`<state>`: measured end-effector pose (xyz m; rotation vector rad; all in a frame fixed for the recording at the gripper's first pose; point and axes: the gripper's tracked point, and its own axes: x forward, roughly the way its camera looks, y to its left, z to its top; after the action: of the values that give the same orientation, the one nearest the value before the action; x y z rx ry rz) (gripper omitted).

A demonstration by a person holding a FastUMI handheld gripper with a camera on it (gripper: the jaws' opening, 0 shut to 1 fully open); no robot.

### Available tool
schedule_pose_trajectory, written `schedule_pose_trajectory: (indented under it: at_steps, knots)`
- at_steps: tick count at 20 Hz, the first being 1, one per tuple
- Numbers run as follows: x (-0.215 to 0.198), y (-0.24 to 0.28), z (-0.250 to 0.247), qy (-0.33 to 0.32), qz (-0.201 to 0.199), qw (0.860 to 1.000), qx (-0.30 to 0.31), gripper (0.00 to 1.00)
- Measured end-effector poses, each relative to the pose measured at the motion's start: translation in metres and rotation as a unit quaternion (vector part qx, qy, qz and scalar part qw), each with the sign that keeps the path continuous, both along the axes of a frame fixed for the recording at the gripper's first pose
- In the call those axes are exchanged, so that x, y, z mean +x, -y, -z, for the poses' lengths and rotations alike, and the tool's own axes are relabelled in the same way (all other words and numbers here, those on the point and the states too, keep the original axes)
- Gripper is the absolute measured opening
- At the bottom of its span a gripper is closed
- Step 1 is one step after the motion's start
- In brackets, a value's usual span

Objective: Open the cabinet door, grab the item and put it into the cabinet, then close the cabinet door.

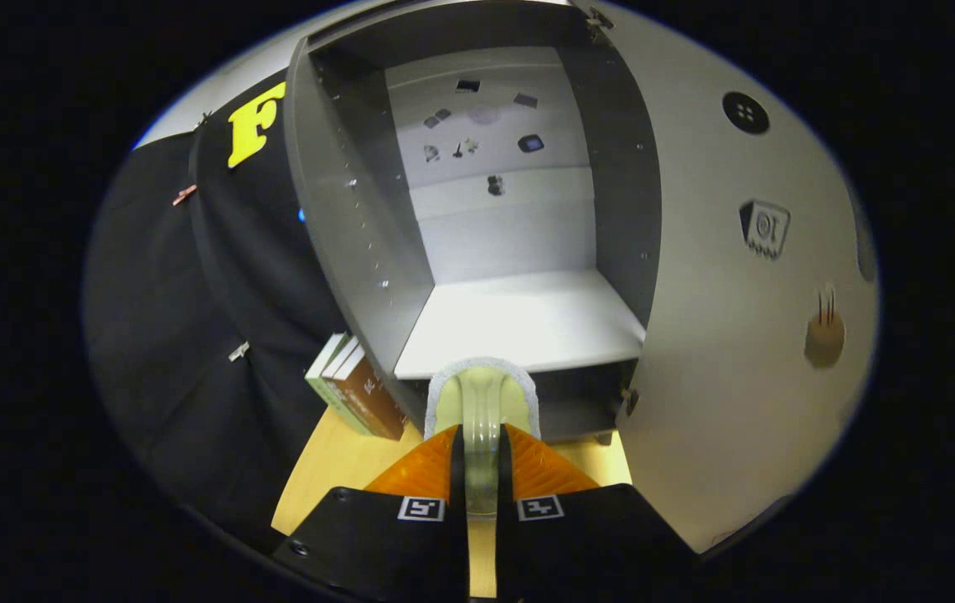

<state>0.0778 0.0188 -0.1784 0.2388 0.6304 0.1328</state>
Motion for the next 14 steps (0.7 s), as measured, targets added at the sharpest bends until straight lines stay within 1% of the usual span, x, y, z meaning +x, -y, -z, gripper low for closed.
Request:
schedule_pose_trajectory:
  at_steps: [3,5,7,10,14]
  knots:
    - [0.052,0.019,-0.005,-0.004,0.031,1.000,0.001,0.16]
    - [0.082,0.029,0.004,-0.014,0.044,0.999,-0.012,0.16]
    - [0.108,0.035,0.009,-0.021,0.055,0.998,-0.010,0.16]
    - [0.147,0.038,0.027,-0.032,0.054,0.998,-0.031,0.17]
    - [0.183,0.023,0.056,-0.055,0.038,0.997,-0.034,0.16]
